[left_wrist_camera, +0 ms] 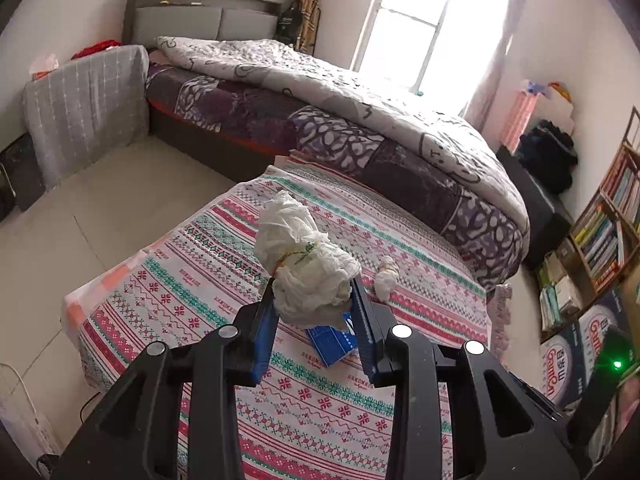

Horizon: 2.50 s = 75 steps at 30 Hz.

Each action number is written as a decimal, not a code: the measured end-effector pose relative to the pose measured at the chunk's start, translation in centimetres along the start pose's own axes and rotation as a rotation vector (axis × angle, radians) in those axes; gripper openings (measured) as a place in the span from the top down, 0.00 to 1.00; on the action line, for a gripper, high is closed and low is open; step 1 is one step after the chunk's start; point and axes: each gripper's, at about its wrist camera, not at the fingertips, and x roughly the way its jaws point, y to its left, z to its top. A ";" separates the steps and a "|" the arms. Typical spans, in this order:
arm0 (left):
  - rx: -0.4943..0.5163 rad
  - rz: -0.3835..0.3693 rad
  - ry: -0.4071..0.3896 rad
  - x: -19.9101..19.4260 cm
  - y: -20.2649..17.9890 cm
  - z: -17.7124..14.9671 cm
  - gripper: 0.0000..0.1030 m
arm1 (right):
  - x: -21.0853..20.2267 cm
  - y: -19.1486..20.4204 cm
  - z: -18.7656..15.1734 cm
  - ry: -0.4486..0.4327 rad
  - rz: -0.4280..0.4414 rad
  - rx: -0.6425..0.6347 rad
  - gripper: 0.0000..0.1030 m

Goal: Collect trash
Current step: 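Carry the pink strip over the white bin and open the right gripper, then release the crumpled tissue into the white bin with the left gripper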

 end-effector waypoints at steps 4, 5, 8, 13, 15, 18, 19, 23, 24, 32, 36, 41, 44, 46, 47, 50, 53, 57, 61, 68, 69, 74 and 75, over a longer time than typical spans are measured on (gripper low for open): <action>0.030 0.004 0.003 0.3 -1.2 -0.6 0.66 | -0.1 -1.5 -1.1 -0.004 -0.008 0.005 0.79; 0.036 0.004 0.002 0.3 -1.5 -0.7 0.66 | -0.1 -1.9 -1.2 0.003 -0.008 0.012 0.79; 0.055 0.006 -0.004 0.3 -2.5 -1.0 0.66 | -0.6 -3.0 -1.1 0.002 -0.009 0.032 0.79; 0.080 -0.002 -0.012 0.5 -4.1 -1.4 0.66 | -2.3 -4.9 -0.5 -0.026 -0.008 0.068 0.78; 0.090 -0.011 -0.013 0.5 -4.8 -1.6 0.66 | -3.1 -5.9 -0.3 -0.037 -0.016 0.085 0.78; 0.111 -0.025 -0.016 0.5 -6.2 -2.0 0.66 | -4.0 -7.5 -0.1 -0.049 -0.034 0.109 0.78; 0.120 -0.031 -0.016 0.5 -6.8 -2.2 0.66 | -4.3 -7.9 -0.1 -0.052 -0.040 0.118 0.78; 0.158 -0.053 -0.015 0.6 -8.9 -3.0 0.66 | -5.6 -10.1 -0.2 -0.063 -0.075 0.155 0.78; 0.170 -0.059 -0.014 0.6 -9.5 -3.2 0.66 | -5.9 -10.7 -0.2 -0.065 -0.083 0.166 0.78; 0.252 -0.103 -0.005 0.9 -13.7 -5.3 0.66 | -8.2 -15.7 -0.6 -0.058 -0.154 0.261 0.78; 0.292 -0.129 0.009 1.1 -15.7 -6.5 0.66 | -9.0 -17.8 -0.9 -0.043 -0.191 0.296 0.78; 0.321 -0.187 0.052 1.4 -17.8 -7.8 0.66 | -9.8 -20.1 -1.6 -0.014 -0.235 0.330 0.78; 0.355 -0.211 0.066 1.6 -19.4 -8.9 0.66 | -10.6 -21.5 -2.1 -0.013 -0.261 0.348 0.76; 0.378 -0.234 0.079 1.6 -20.6 -9.7 0.66 | -11.2 -22.4 -2.3 -0.014 -0.275 0.359 0.75; 0.390 -0.246 0.089 1.7 -21.2 -10.1 0.66 | -11.4 -22.7 -2.5 -0.013 -0.280 0.364 0.70; 0.418 -0.270 0.109 2.0 -22.6 -11.3 0.66 | -12.2 -23.9 -2.8 -0.020 -0.307 0.389 0.54; 0.447 -0.285 0.126 2.3 -24.1 -12.4 0.66 | -12.9 -25.1 -3.1 -0.026 -0.315 0.411 0.53; 0.474 -0.313 0.155 2.5 -25.8 -13.9 0.66 | -13.7 -26.1 -3.3 -0.036 -0.325 0.428 0.49; 0.494 -0.337 0.179 2.7 -27.3 -15.0 0.66 | -14.5 -27.2 -3.6 -0.049 -0.339 0.446 0.47; 0.524 -0.407 0.240 3.2 -29.7 -17.1 0.66 | -15.5 -28.9 -4.0 -0.060 -0.360 0.482 0.41; 0.528 -0.420 0.250 3.3 -29.9 -17.4 0.65 | -15.6 -29.0 -4.1 -0.062 -0.362 0.485 0.40; 0.529 -0.527 0.322 3.7 -30.9 -18.5 0.61 | -15.8 -29.4 -4.1 -0.071 -0.382 0.501 0.31; 0.529 -0.547 0.337 3.7 -31.0 -18.7 0.51 | -15.9 -29.6 -4.0 -0.076 -0.387 0.514 0.29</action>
